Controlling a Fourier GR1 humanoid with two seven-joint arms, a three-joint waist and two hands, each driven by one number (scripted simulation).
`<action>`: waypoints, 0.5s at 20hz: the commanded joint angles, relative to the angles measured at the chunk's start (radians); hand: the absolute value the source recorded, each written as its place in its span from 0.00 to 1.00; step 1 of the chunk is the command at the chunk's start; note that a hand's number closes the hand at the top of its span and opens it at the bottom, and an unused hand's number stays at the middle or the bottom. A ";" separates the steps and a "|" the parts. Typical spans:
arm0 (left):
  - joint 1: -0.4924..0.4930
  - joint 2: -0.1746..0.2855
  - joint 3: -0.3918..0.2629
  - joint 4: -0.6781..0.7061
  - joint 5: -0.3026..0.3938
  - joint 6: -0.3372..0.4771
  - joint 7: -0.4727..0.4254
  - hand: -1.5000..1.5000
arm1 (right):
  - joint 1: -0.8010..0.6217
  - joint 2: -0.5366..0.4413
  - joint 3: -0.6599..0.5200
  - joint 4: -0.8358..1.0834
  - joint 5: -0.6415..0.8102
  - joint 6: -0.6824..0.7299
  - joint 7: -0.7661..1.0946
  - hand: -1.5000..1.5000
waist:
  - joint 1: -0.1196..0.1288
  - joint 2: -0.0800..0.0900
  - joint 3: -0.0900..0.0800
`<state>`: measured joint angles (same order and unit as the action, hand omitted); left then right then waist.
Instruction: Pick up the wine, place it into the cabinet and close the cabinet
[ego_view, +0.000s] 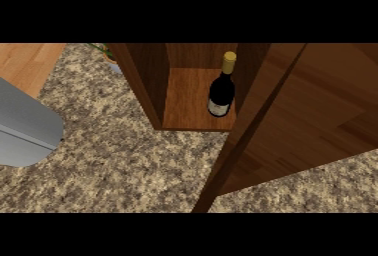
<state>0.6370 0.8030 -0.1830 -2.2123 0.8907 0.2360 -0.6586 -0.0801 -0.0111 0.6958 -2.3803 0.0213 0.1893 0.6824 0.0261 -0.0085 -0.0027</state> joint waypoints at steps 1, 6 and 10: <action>0.050 0.027 0.116 0.048 0.065 -0.133 -0.009 0.00 | -0.165 0.011 0.101 0.109 0.128 -0.133 -0.022 1.00 | 0.004 0.002 0.000; 0.113 0.016 0.178 0.045 0.075 -0.221 -0.004 0.00 | -0.397 0.011 0.092 0.183 0.101 -0.325 0.094 1.00 | 0.003 0.004 0.001; 0.142 0.036 0.274 0.005 0.126 -0.232 0.048 0.00 | -0.560 0.011 0.022 0.406 0.070 -0.414 0.004 1.00 | 0.015 0.007 0.002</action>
<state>0.7492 0.8329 0.0277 -2.1879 0.9925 0.0264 -0.6408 -0.4896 -0.0016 0.7450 -2.1090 0.1006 -0.1191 0.7036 0.0369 -0.0037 -0.0017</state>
